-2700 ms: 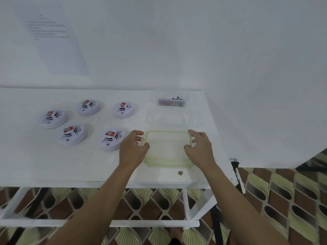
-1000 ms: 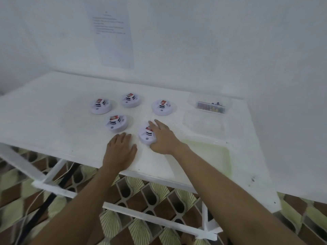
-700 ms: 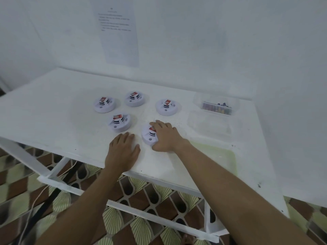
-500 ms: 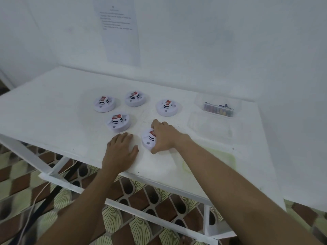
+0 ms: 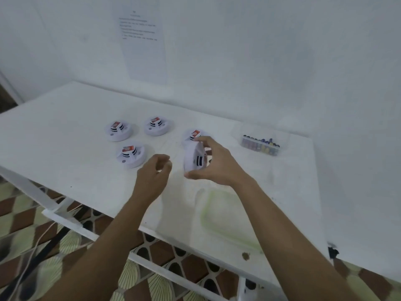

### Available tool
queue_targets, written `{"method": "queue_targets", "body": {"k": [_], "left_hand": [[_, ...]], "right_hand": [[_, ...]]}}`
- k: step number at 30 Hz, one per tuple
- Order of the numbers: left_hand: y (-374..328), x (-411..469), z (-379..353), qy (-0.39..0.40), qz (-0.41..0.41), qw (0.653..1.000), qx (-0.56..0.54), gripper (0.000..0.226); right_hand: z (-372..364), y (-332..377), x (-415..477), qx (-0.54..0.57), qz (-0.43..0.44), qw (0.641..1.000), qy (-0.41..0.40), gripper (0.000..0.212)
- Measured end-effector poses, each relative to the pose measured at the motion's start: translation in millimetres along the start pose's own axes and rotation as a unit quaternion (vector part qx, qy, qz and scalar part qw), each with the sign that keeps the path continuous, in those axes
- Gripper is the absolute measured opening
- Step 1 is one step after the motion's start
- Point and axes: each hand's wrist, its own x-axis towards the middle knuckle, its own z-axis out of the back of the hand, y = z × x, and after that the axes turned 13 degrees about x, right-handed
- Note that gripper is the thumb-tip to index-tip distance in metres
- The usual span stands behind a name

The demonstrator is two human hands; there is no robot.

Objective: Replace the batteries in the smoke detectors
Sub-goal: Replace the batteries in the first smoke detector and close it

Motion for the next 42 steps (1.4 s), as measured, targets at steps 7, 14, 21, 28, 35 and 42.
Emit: {"method": "queue_targets", "body": {"k": [7, 14, 21, 28, 35, 42], "left_hand": [[-62.3, 7.4, -28.4, 0.201, 0.117, 0.907, -0.351, 0.029], [-70.0, 18.0, -41.7, 0.171, 0.091, 0.904, -0.38, 0.019], [-66.4, 35.2, -39.7, 0.123, 0.066, 0.918, -0.372, 0.02], [-55.8, 50.3, -27.2, 0.088, -0.019, 0.95, -0.299, 0.015], [-48.8, 61.8, -11.0, 0.083, -0.046, 0.969, -0.227, 0.016], [-34.5, 66.2, 2.3, 0.016, -0.216, 0.976, 0.02, 0.029]], "right_hand": [[35.6, -5.3, -3.3, 0.125, 0.007, 0.992, -0.007, 0.087], [65.3, -15.5, -1.2, 0.176, -0.04, 0.983, 0.035, 0.087], [66.5, -24.5, 10.9, 0.179, -0.062, 0.976, 0.104, 0.107], [59.2, -25.8, 22.7, 0.171, -0.039, 0.975, 0.14, 0.106], [44.6, -21.9, 28.0, 0.167, -0.039, 0.975, 0.139, 0.111], [36.9, -18.5, 28.0, 0.147, -0.054, 0.98, 0.12, 0.1]]}}
